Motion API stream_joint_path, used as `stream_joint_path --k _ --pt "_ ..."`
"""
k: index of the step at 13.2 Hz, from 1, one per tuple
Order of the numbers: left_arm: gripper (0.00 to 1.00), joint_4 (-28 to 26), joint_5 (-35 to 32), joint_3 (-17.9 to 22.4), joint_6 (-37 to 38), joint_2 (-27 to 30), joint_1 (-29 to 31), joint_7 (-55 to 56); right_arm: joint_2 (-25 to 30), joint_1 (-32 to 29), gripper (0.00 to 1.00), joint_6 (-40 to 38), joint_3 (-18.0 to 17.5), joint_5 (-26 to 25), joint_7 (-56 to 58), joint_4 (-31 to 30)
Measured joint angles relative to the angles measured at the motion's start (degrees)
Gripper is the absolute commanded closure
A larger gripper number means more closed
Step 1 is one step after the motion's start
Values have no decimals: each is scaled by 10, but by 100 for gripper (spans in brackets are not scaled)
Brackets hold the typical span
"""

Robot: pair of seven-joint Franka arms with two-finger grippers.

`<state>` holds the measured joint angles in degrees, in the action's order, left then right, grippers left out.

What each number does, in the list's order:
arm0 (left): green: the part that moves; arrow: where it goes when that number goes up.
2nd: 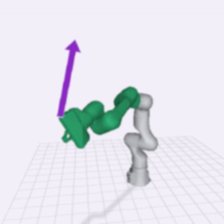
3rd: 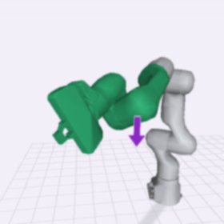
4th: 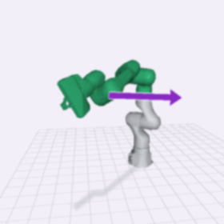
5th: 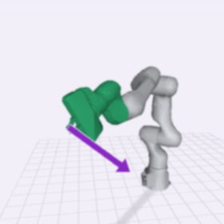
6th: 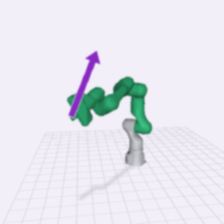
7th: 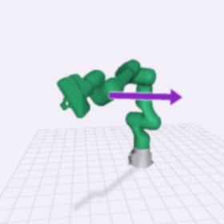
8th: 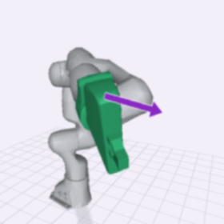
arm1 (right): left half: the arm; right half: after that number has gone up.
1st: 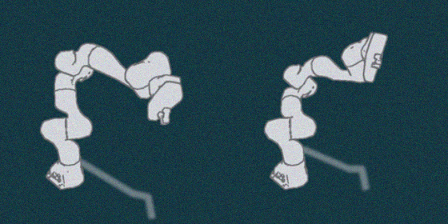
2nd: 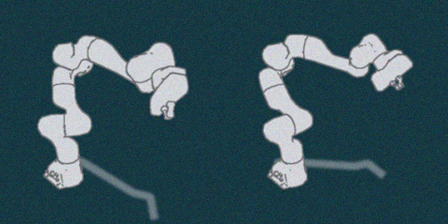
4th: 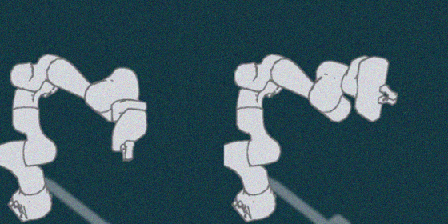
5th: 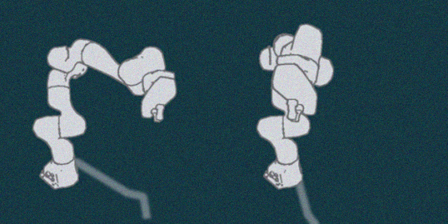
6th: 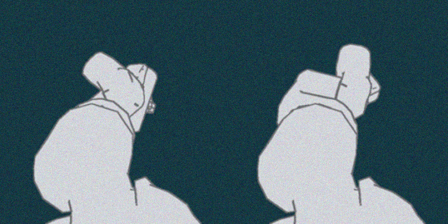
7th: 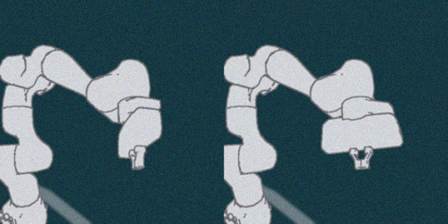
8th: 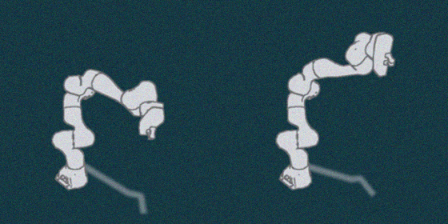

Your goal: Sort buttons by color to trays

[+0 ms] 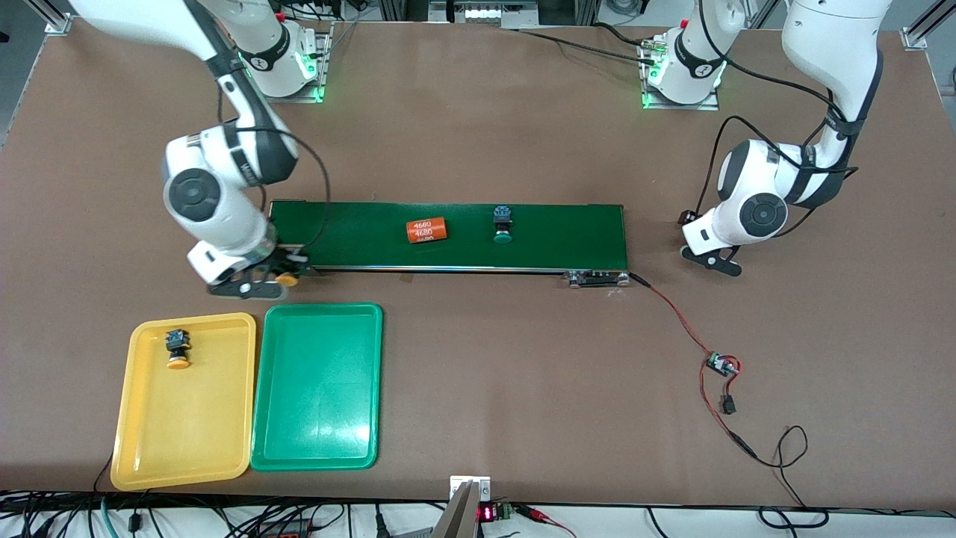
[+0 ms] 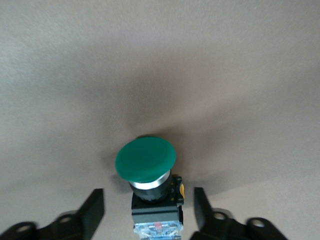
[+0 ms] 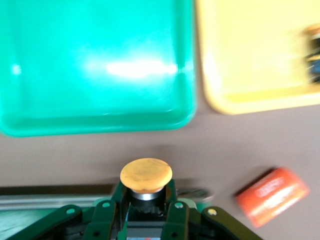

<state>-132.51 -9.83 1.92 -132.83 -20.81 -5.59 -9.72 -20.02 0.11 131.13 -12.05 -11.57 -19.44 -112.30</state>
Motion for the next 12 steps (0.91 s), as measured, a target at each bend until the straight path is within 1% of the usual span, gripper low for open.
stream_joint_path --k 1,3,5,7,9,11,12 --pt "78 0 0 0 0 -1 0 0 -5 -3 80 0 20 0 29 10" --pt "81 5 0 0 -2 3 0 0 -27 -13 79 0 47 -1 64 43" --pt "81 30 7 -4 14 12 -1 0 -65 -20 79 7 71 -23 81 81" --pt "81 84 47 -17 73 21 -8 0 -112 -25 79 45 95 -57 84 108" --pt "81 141 100 -36 123 24 -21 0 -162 -36 79 107 114 -91 85 125" --pt "81 173 161 -55 138 22 -43 12 -194 -46 79 153 123 -114 86 143" --pt "81 181 192 -66 139 19 -54 32 -201 -48 75 159 124 -117 87 151"
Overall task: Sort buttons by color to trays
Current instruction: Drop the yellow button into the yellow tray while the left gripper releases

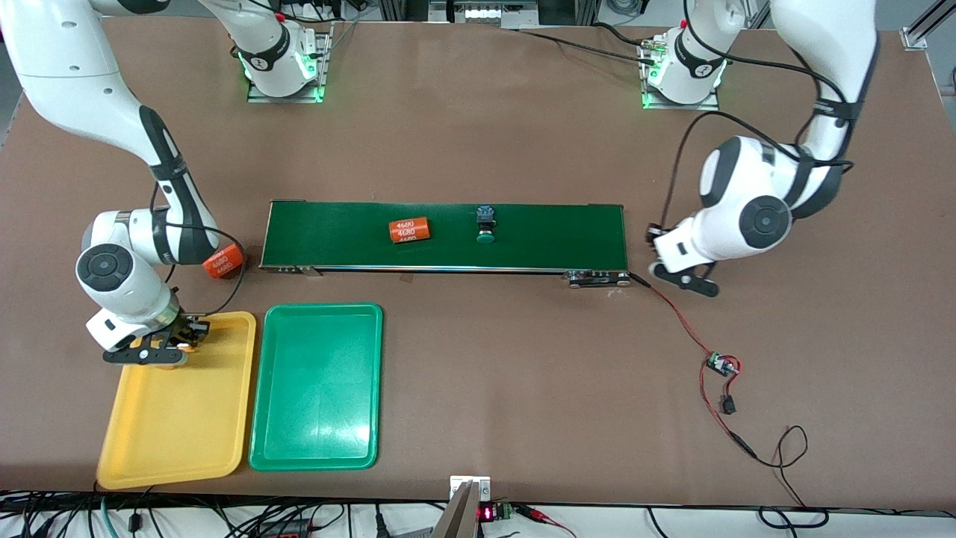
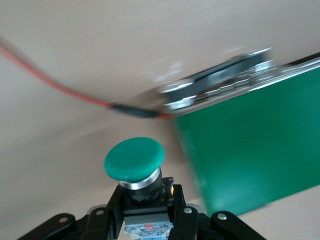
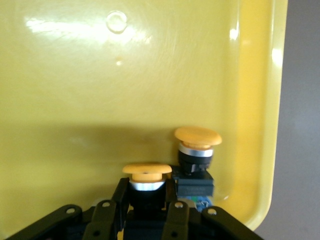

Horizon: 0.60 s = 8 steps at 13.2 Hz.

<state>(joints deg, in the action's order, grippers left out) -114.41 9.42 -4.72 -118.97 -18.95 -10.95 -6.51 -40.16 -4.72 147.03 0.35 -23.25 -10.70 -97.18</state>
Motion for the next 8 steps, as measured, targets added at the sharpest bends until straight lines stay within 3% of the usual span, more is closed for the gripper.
stream_joint_path --k 1,2,3,4,5,6,7,8 --pt "81 5 24 -13 0 -5 -9 26 -4 0 69 2 0 -1 0 6" --pt "81 8 36 -27 0 -9 -19 54 -8 0 50 3 0 -1 1 7" --pt "80 9 42 -44 0 -14 -29 85 -12 0 38 5 0 -1 1 7" --pt "79 10 44 -58 -1 -20 -39 113 -14 0 15 7 0 -1 1 8" --pt "74 10 48 -67 -5 -26 -50 133 -15 0 6 7 0 -1 1 9" --pt "53 10 56 -70 -15 -33 -62 144 -15 0 0 7 0 -1 1 9" --pt "1 11 61 -71 -25 -38 -69 149 -15 0 0 7 0 -1 1 10" --pt "0 11 63 -71 -30 -43 -72 150 -15 0 0 7 0 -1 1 10"
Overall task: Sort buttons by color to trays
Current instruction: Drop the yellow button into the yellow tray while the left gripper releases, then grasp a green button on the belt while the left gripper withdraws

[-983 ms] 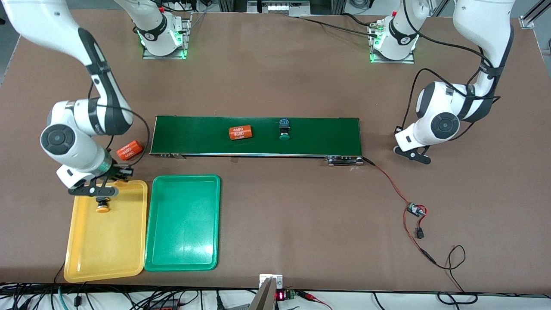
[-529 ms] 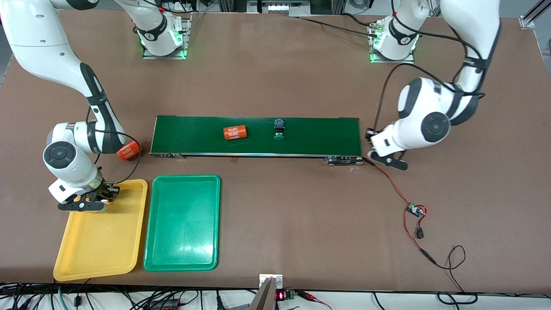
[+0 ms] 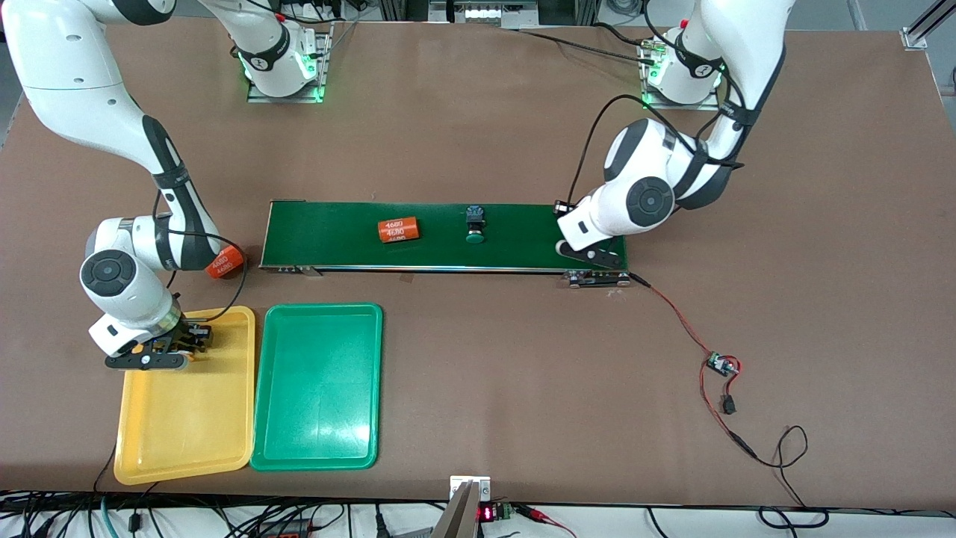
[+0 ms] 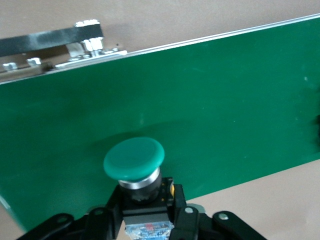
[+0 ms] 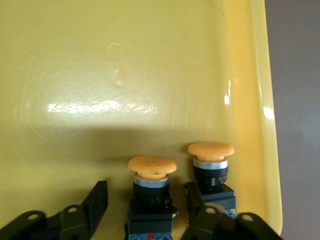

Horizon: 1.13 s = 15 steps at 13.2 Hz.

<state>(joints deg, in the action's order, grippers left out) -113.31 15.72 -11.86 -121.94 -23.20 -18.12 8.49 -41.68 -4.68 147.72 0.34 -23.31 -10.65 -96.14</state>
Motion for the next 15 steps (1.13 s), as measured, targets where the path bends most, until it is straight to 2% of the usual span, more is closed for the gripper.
stream_joint_path --k 3,6,8,11,15 --pt "0 8 0 5 -2 -2 2 0 4 1 0 -10 -4 12 -1 8" --pt "0 21 -4 24 11 24 6 0 39 3 0 -86 -35 54 -3 17" --pt "0 27 -54 47 33 56 14 -3 77 3 0 -158 -66 63 -26 16" --pt "0 36 -152 54 74 107 49 -2 127 3 0 -223 -121 69 -70 -1" --pt "0 43 -169 76 142 189 96 -3 178 1 0 -234 -210 96 -177 -69"
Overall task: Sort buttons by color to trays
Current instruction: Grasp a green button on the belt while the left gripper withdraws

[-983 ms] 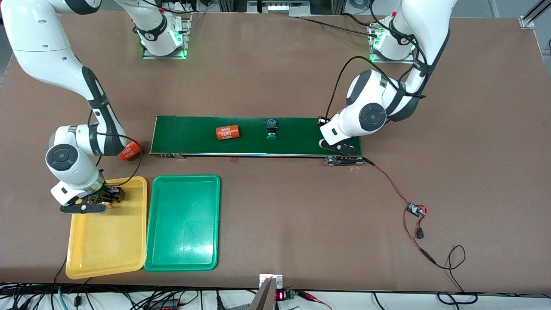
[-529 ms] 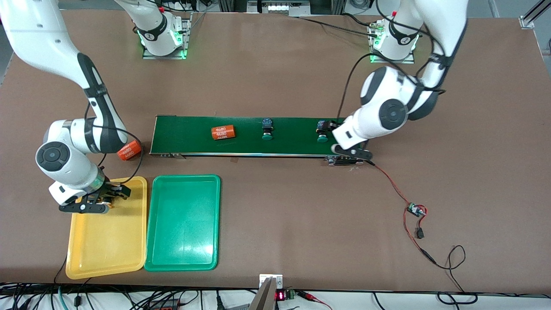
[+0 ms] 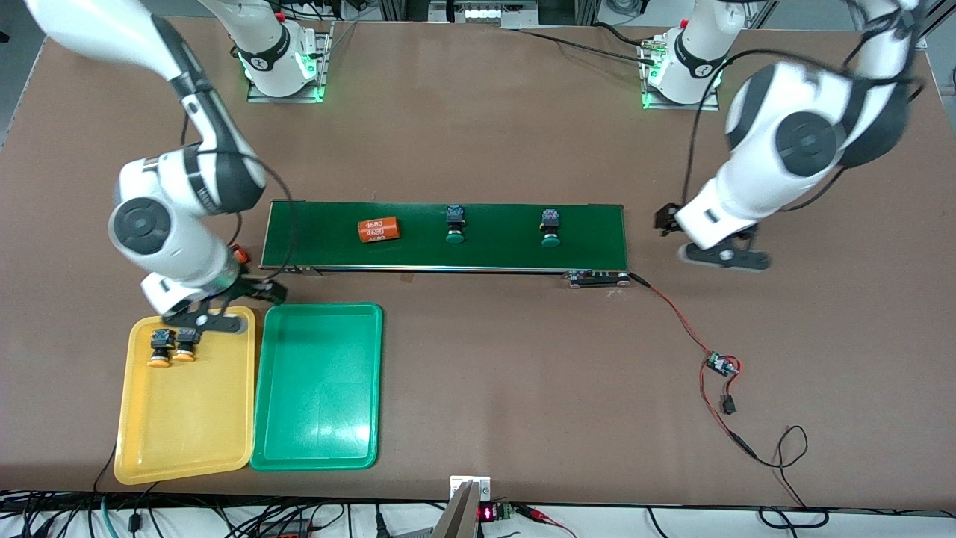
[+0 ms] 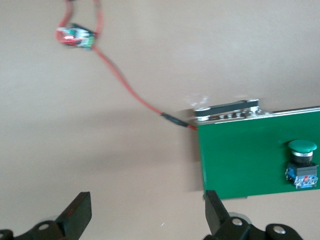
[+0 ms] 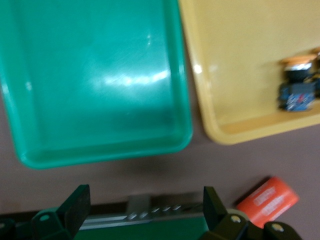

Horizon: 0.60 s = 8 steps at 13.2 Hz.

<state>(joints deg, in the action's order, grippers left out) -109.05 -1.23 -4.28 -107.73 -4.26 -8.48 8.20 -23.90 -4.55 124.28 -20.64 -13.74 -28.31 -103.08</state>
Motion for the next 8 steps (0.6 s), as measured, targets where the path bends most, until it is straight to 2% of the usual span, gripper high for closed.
stream_joint_path --k 2,4,6,8 --pt "0 10 0 5 39 50 37 -11 14 0 0 0 -45 0 -66 -29" --pt "0 37 0 10 56 79 70 -78 17 0 0 1 -82 0 -118 -46" --pt "0 72 0 17 65 85 76 -147 17 0 0 2 -106 4 -153 -55" --pt "0 104 0 26 107 84 76 -166 17 2 0 2 -122 11 -172 -59"
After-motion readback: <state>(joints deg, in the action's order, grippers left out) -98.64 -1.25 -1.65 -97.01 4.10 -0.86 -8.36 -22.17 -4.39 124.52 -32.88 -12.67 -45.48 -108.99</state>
